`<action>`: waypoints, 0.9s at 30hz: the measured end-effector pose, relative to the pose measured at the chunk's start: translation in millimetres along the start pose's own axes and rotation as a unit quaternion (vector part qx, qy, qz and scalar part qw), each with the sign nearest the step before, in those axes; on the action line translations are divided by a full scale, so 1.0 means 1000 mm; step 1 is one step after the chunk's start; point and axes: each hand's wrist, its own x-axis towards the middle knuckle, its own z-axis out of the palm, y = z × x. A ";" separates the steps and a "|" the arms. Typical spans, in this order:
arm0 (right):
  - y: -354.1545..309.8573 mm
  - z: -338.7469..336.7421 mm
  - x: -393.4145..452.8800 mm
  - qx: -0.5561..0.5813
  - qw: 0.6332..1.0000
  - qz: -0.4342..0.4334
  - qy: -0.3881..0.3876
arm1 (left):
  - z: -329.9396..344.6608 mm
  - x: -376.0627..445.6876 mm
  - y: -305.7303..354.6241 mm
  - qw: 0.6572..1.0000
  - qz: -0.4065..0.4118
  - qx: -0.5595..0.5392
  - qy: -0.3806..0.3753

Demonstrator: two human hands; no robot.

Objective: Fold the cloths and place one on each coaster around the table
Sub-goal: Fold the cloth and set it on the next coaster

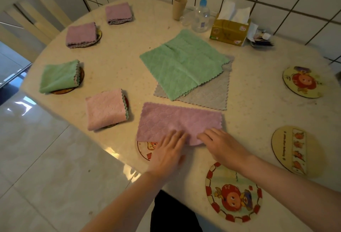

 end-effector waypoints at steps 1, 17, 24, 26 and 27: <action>-0.006 -0.004 -0.006 0.013 1.000 -0.011 0.007 | 0.005 0.003 0.010 1.000 0.010 -0.004 -0.007; -0.003 0.032 -0.043 -0.079 0.976 -0.181 -0.088 | 0.014 -0.065 -0.020 0.960 0.260 0.088 -0.059; 0.008 0.049 -0.039 -0.040 0.981 -0.151 -0.116 | 0.004 -0.080 -0.023 0.975 0.042 -0.215 -0.022; 0.007 0.043 -0.032 0.010 0.980 -0.132 -0.150 | -0.008 -0.074 -0.019 0.953 -0.052 -0.299 -0.023; 0.004 0.039 -0.027 0.058 0.979 -0.100 -0.167 | -0.012 -0.068 -0.017 0.940 -0.099 -0.325 -0.027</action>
